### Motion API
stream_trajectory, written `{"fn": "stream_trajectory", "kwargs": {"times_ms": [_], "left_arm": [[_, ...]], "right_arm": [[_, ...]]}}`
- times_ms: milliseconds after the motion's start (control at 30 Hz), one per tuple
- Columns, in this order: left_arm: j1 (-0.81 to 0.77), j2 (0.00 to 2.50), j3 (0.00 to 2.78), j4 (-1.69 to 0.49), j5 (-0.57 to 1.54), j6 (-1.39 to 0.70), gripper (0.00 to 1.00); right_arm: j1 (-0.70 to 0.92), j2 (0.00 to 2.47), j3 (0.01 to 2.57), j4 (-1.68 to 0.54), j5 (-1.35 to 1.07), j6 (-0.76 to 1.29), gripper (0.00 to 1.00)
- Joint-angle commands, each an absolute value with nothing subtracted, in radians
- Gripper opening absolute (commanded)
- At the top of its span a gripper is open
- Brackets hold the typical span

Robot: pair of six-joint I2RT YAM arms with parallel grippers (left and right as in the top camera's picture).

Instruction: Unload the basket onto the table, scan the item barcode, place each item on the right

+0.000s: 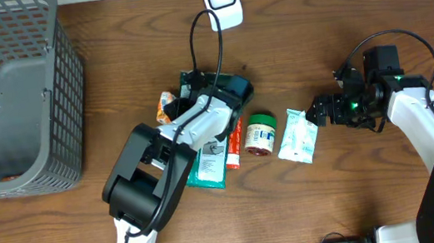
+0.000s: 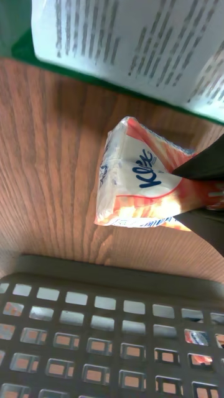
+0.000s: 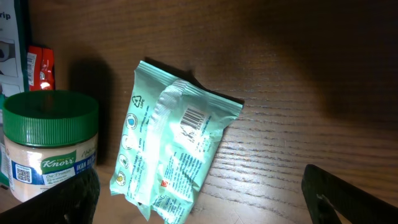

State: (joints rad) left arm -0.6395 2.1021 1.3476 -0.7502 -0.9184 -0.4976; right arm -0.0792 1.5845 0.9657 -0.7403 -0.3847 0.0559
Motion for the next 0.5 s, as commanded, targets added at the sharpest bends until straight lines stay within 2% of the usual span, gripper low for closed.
{"fn": "stream_trajectory", "kwargs": {"times_ms": [0, 400, 467], "left_arm": [[-0.606, 2.114, 1.331, -0.748, -0.934, -0.506, 0.13], [-0.596, 2.119, 1.326, -0.742, -0.890, -0.477, 0.13], [-0.596, 2.119, 1.326, -0.741, -0.889, -0.467, 0.17]], "right_arm": [[-0.070, 1.577, 0.962, -0.741, -0.385, 0.055, 0.99], [-0.070, 1.577, 0.962, -0.741, -0.385, 0.055, 0.99], [-0.070, 1.577, 0.962, -0.741, -0.385, 0.055, 0.99]]}}
